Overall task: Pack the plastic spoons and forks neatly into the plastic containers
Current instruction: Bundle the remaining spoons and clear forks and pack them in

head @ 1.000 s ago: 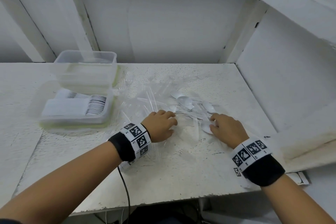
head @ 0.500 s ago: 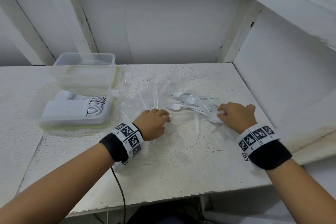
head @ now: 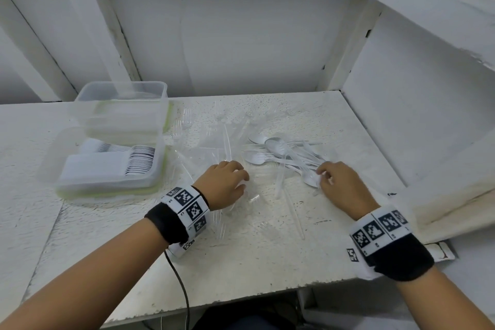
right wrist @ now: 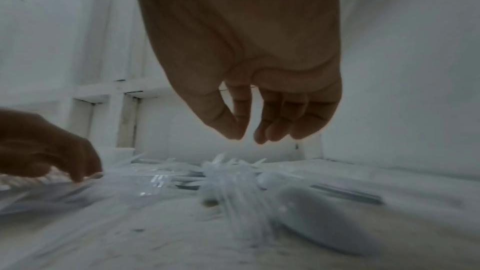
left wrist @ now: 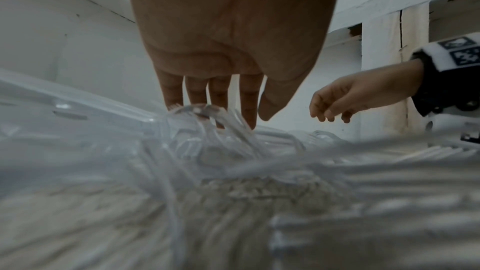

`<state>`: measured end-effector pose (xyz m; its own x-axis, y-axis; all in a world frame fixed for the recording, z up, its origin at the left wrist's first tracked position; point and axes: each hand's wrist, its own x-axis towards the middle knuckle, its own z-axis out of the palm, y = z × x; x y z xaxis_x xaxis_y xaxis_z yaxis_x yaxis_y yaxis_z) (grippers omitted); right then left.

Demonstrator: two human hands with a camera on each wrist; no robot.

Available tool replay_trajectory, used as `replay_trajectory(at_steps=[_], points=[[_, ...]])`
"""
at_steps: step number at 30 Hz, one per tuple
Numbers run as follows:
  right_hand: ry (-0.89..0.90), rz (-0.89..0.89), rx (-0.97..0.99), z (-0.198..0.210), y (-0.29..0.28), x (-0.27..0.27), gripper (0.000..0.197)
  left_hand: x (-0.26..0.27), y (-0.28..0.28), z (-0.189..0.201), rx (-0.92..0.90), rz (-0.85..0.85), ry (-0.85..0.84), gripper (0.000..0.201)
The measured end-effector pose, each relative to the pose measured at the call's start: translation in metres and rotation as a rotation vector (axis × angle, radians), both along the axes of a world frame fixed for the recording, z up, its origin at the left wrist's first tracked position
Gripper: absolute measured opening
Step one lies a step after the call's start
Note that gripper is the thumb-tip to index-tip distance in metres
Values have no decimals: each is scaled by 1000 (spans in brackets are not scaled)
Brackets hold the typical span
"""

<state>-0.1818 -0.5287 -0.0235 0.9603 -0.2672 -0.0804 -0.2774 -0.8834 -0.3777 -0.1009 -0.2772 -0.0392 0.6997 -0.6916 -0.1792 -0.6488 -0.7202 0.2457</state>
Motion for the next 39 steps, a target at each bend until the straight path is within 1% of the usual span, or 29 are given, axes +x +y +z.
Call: replay_trajectory(at_steps=[1, 3, 5, 6, 8, 12, 13, 16, 17, 18, 20, 22, 23, 24, 25, 27, 28, 31, 33, 34, 36, 38, 39], points=[[20, -52, -29, 1, -9, -2, 24, 1, 0, 1, -9, 0, 10, 37], [185, -119, -64, -1, -24, -7, 38, 3, -1, 2, -37, 3, 30, 35], [342, -143, -46, -4, -29, -13, 53, 5, -4, 4, -62, 7, 46, 34], [379, -132, -51, -6, -29, -15, 56, 6, -6, 5, -72, 6, 55, 34], [389, -99, -68, -8, -28, -16, 53, 7, -11, 7, -92, -1, 75, 33], [337, -67, -59, -6, -24, -13, 38, 7, -20, 9, -135, -21, 113, 31], [301, -67, -33, -4, -23, -13, 33, 7, -22, 9, -142, -28, 118, 31], [179, -89, 130, 7, -21, -13, 12, 4, -29, 14, -173, -58, 136, 30], [154, -87, 141, 10, -20, -12, 7, 3, -32, 16, -189, -67, 143, 30], [148, -70, 113, 11, -18, -10, 6, 2, -35, 18, -202, -76, 146, 30], [208, -33, -2, 9, -17, -7, 23, 0, -40, 21, -212, -92, 146, 30], [359, -8, -102, 2, -16, -7, 39, -1, -44, 22, -202, -101, 150, 30], [428, 12, -139, -3, -16, -8, 41, -2, -45, 22, -194, -103, 152, 31], [474, 29, -172, -6, -15, -9, 40, -2, -46, 21, -184, -106, 154, 31], [484, 33, -188, -9, -14, -11, 35, -2, -46, 21, -171, -109, 155, 31], [444, 27, -166, -9, -12, -15, 21, -3, -46, 20, -144, -118, 156, 32], [416, 21, -155, -8, -10, -16, 18, -4, -46, 19, -135, -120, 158, 32], [274, 28, -186, 9, -4, -19, 17, -6, -47, 20, -163, -118, 164, 36], [131, 74, -258, 29, 3, -19, 21, -8, -50, 20, -233, -119, 158, 42], [49, 104, -260, 40, 8, -19, 21, -10, -52, 21, -272, -123, 155, 45], [-110, 177, -199, 60, 19, -16, 20, -11, -58, 22, -348, -120, 169, 52], [-224, 248, -119, 72, 30, -9, 17, -12, -63, 24, -438, -98, 230, 55], [-267, 279, -81, 75, 35, -4, 16, -12, -66, 25, -478, -78, 270, 54]])
